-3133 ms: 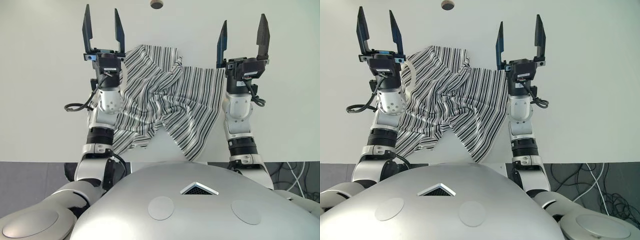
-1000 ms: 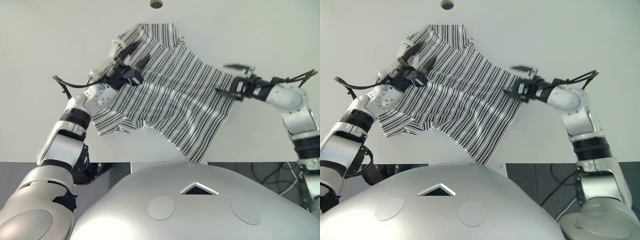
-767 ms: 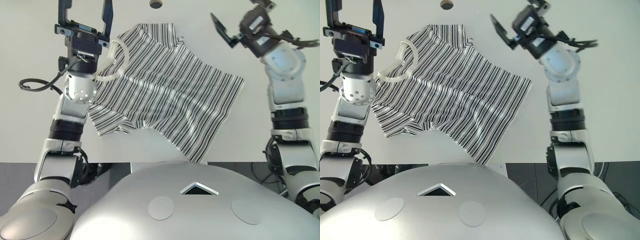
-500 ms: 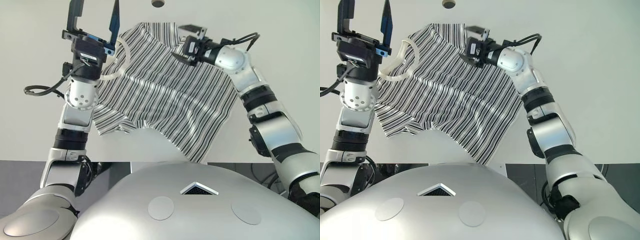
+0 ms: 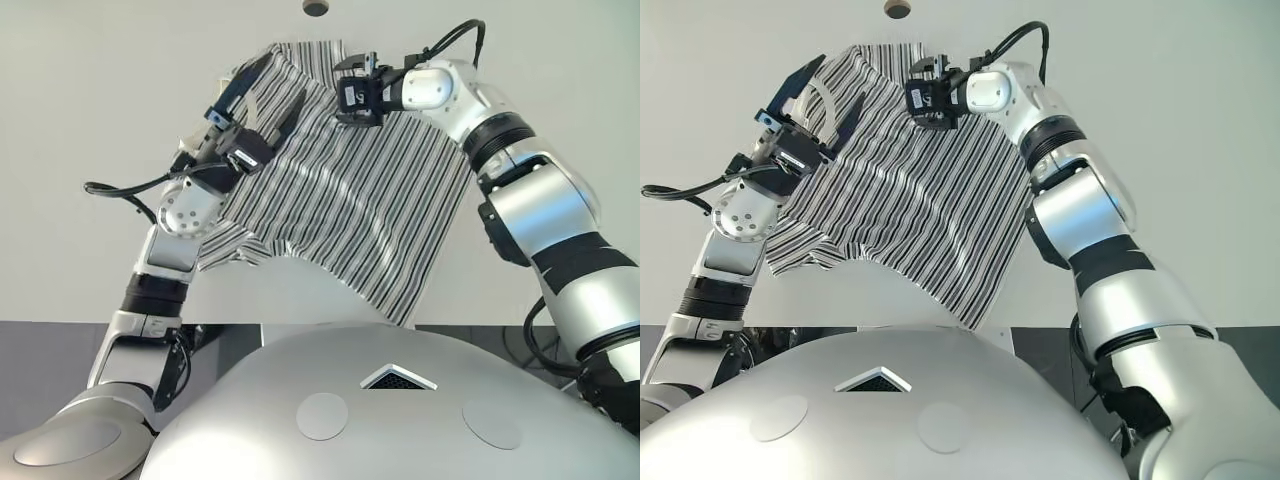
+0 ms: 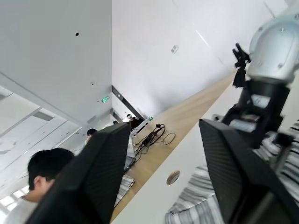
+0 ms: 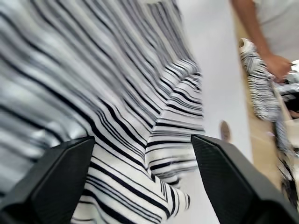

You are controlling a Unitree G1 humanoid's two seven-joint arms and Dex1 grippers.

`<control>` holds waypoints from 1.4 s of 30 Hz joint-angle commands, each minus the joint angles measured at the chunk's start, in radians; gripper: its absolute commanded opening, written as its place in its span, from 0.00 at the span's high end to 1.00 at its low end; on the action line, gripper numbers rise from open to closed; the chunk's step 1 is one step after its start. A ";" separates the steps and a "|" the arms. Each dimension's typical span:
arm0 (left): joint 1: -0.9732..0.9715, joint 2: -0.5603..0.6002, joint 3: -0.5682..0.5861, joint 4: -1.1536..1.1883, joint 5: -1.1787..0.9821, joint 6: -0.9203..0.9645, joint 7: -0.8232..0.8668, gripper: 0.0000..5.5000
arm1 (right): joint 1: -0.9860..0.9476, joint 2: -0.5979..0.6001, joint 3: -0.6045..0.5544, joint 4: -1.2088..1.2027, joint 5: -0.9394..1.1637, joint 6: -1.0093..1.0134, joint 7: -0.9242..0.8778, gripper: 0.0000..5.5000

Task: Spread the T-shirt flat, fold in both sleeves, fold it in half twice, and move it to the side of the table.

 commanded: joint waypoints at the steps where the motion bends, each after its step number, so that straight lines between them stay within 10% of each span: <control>1: -0.002 -0.019 0.075 -0.026 -0.047 0.005 0.021 0.51 | -0.017 -0.054 -0.072 -0.064 0.093 0.012 0.195 0.30; 21: 0.035 -0.076 0.129 -0.060 -0.092 -0.024 -0.019 0.51 | -0.036 0.209 -0.154 0.117 0.069 0.215 -0.195 0.30; 42: 0.041 -0.084 -0.200 -0.055 0.277 -0.003 -0.171 0.51 | 0.037 -0.098 -0.264 0.158 0.023 0.517 -0.513 0.30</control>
